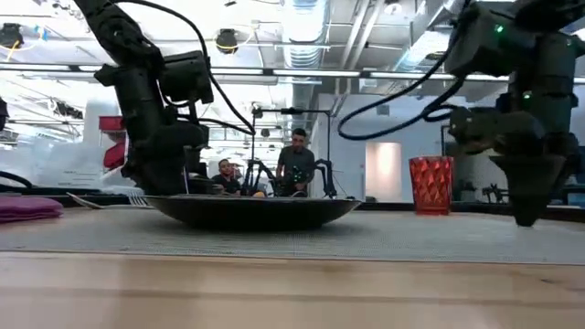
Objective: Set table place
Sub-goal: Adjust the placemat, then put the silver fork on top of the purple napkin
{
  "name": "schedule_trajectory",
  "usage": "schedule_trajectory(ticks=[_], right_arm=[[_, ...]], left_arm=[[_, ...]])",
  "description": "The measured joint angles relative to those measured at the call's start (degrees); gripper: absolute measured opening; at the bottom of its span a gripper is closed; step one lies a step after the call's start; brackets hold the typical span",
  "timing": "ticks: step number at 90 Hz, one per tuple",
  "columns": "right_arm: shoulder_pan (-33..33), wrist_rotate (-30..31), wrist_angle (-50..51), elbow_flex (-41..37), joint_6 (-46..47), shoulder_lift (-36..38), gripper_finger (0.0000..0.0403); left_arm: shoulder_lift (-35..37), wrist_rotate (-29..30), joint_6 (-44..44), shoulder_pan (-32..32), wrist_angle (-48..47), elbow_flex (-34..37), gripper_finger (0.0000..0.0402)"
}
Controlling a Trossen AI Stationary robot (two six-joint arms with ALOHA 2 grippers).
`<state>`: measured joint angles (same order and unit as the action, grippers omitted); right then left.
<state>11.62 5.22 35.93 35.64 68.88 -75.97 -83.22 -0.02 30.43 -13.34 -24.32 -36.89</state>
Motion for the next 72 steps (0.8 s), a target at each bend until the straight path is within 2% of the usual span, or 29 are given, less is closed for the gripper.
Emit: schedule_trajectory(ticks=[17,27,37,48,55,72], right_arm=[[-0.54,12.81,5.88,4.89,-0.27,9.45,0.0006],[-3.3,17.72,4.85,6.56,-5.97,14.2,0.0025],[-7.77,18.29,0.54,6.86,-14.18,17.6,0.0057],[-13.79,18.28,-2.64,6.86,-20.31,19.1,0.0092],[-17.83,18.27,-4.07,6.86,-24.78,19.37,0.0108],[-27.87,14.68,-6.25,6.86,-35.89,19.35,0.0121]], left_arm=[[1.95,-1.38,-0.45,0.06,-3.76,-4.58,0.012],[3.16,0.81,-1.74,-0.67,-4.26,-8.55,0.012],[3.31,7.94,2.9,-2.96,-4.41,-11.95,0.012],[3.33,15.32,17.49,-8.83,-7.42,-13.2,0.012],[3.3,16.16,23.79,-13.08,-9.25,-13.31,0.012],[3.32,16.04,28.45,-21.35,-17.62,-13.39,0.0114]])
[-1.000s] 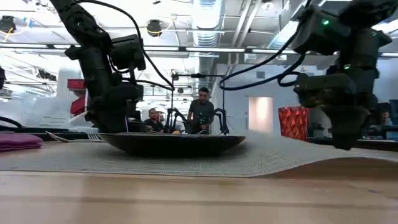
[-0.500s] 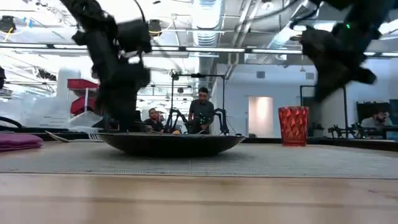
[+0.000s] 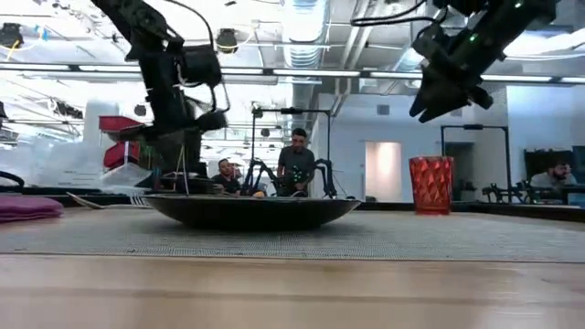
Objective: Set table place
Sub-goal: Put the silver fork on top of the purple napkin
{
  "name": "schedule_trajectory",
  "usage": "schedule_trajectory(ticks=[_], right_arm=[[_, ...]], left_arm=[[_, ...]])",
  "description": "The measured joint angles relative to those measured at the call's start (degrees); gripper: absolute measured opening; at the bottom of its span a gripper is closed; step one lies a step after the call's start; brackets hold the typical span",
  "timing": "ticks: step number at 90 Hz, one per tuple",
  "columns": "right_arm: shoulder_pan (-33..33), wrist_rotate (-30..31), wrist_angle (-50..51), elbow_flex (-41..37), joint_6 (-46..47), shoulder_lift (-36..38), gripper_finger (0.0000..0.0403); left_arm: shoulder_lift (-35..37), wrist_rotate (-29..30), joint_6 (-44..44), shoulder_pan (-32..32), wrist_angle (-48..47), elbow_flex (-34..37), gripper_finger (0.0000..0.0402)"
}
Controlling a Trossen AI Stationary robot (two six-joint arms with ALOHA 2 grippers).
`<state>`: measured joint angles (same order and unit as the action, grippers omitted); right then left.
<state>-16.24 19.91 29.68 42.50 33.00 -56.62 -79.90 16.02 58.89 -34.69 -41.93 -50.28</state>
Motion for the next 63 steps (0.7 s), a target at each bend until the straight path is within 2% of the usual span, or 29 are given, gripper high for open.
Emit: schedule_trajectory(ticks=[13,32,49,63], right_arm=[[-7.64,-4.19,-0.56,0.0,-5.03,0.0,0.0121],[-16.77,-12.44,-4.42,0.0,-13.21,0.0,0.0121],[-21.06,-15.28,-5.57,0.0,-14.03,-0.91,0.0121],[-21.45,-16.14,-5.47,0.0,-14.14,-2.25,0.0121]], left_arm=[[-0.43,-0.18,7.08,-2.83,-7.24,0.0,0.0085],[-2.56,-1.24,15.63,-2.72,-1.25,-0.09,0.0063],[-7.6,-2.32,19.39,-3.11,-1.51,-0.02,0.0062],[-9.9,-2.41,21.84,-3.11,-1.05,-0.04,0.0062]])
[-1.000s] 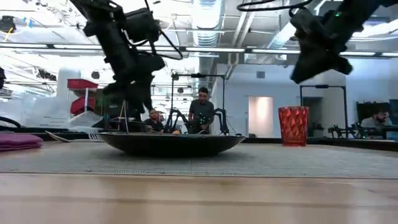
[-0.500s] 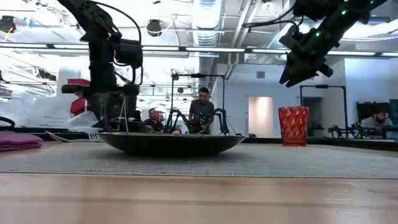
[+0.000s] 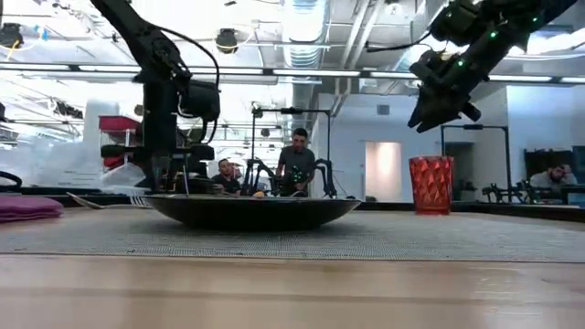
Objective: Set table place
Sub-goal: Put the silver fork on top of the purple napkin
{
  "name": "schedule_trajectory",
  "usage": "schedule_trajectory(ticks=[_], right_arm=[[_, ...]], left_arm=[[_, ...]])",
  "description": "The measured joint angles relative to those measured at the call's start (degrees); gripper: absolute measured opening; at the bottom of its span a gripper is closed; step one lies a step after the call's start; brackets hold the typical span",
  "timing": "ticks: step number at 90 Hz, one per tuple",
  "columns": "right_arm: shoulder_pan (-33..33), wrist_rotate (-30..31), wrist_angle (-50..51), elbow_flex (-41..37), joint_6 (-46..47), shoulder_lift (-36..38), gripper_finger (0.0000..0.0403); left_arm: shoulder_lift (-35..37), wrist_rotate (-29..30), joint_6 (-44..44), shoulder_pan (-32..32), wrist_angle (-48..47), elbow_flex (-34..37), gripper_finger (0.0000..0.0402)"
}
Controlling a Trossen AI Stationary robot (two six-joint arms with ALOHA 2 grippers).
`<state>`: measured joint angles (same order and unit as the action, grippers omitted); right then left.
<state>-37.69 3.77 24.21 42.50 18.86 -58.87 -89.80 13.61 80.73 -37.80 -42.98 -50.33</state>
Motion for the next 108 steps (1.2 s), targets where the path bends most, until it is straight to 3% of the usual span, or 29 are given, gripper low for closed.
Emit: schedule_trajectory(ticks=[27,50,65,80,96,108], right_arm=[[-0.02,-1.28,-0.15,0.07,-1.5,-1.56,0.0121],[-0.35,-1.29,0.18,0.07,-3.06,-3.77,0.0121],[-0.33,-2.24,0.4,0.07,-3.92,-4.49,0.0121],[-0.72,-2.4,0.49,0.07,-3.97,-4.66,0.0121],[-0.72,-2.4,0.52,0.07,-4.23,-4.66,0.0121],[-0.72,-2.4,0.52,0.07,-4.35,-4.64,0.0121]], left_arm=[[-0.35,2.27,2.71,-1.34,-2.4,-0.02,0.0062],[-0.81,2.88,-0.29,-5.74,0.18,-0.1,0.0062],[-4.13,-1.44,-3.21,-7.43,0.73,-0.25,0.0062],[-6.53,-1.87,-4.99,-6.23,1.32,-0.39,0.0061],[-6.53,-3.0,-11.94,-5.62,3.48,-0.31,0.0013],[-6.4,-3.51,-14.91,-5.29,4.24,-0.27,0.0004]])
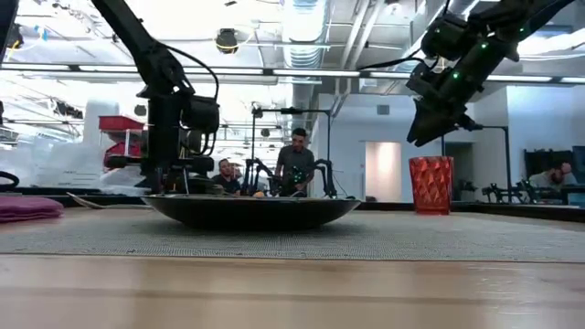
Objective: Set table place
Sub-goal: Put the silver fork on top of the purple napkin
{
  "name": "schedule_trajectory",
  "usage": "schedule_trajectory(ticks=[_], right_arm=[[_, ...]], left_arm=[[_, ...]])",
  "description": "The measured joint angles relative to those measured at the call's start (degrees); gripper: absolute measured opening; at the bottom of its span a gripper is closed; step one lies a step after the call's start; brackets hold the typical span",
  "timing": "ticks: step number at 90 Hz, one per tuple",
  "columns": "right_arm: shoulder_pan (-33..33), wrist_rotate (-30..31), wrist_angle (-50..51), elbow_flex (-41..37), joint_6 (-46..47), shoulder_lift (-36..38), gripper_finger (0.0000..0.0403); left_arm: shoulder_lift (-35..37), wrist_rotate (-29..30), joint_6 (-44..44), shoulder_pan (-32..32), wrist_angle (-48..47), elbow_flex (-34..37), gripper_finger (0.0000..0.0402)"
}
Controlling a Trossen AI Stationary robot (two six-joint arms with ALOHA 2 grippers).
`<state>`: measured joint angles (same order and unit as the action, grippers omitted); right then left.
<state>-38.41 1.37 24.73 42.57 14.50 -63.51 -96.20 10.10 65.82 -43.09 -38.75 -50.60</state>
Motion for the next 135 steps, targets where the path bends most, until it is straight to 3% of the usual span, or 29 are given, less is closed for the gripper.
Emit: schedule_trajectory(ticks=[26,45,58,68,76,83,92,106,123,135], right_arm=[[0.0,0.02,0.02,-0.02,0.02,0.0,0.0121],[0.0,0.02,-0.12,-0.02,0.02,0.03,0.0121],[0.0,0.02,-0.25,-0.02,0.0,0.03,0.0121],[0.0,0.04,-2.24,-0.04,-0.02,-0.27,0.0121],[0.01,0.04,-3.41,-0.04,0.0,-0.71,0.0121],[0.0,0.04,-4.02,-0.04,-0.01,-1.11,0.0123],[0.0,-0.24,-3.99,-0.04,-0.02,-1.37,0.0124],[0.0,-1.27,-2.55,-0.04,-0.03,-1.37,0.0124],[0.0,-1.33,-1.54,-0.07,-0.04,-1.37,0.0124],[0.0,-1.4,-1.41,-0.07,-0.04,-1.37,0.0124]], left_arm=[[4.81,-0.13,-8.65,0.46,-1.25,-5.28,0.0002],[9.41,0.37,-18.51,3.22,-11.98,-11.24,0.0002],[11.01,0.55,-20.45,7.15,-20.8,-11.99,0.0001],[11.12,3.68,-21.68,9.48,-18.85,-12.03,0.0001],[10.09,8.13,-22.5,9.35,-12.57,-12.03,0.0],[8.42,8.35,-27.26,7.75,-6.49,-12.05,0.0005],[4.93,4.02,-32.11,4.89,-2.36,-12.12,0.0027],[-0.42,-2.5,-36.7,1.17,-4.63,-12.12,0.0089],[-3.69,-3.01,-40.66,0.09,-4.98,-12.12,0.0173],[-4.37,-2.53,-41.03,-0.04,-2.18,-12.12,0.0206]])
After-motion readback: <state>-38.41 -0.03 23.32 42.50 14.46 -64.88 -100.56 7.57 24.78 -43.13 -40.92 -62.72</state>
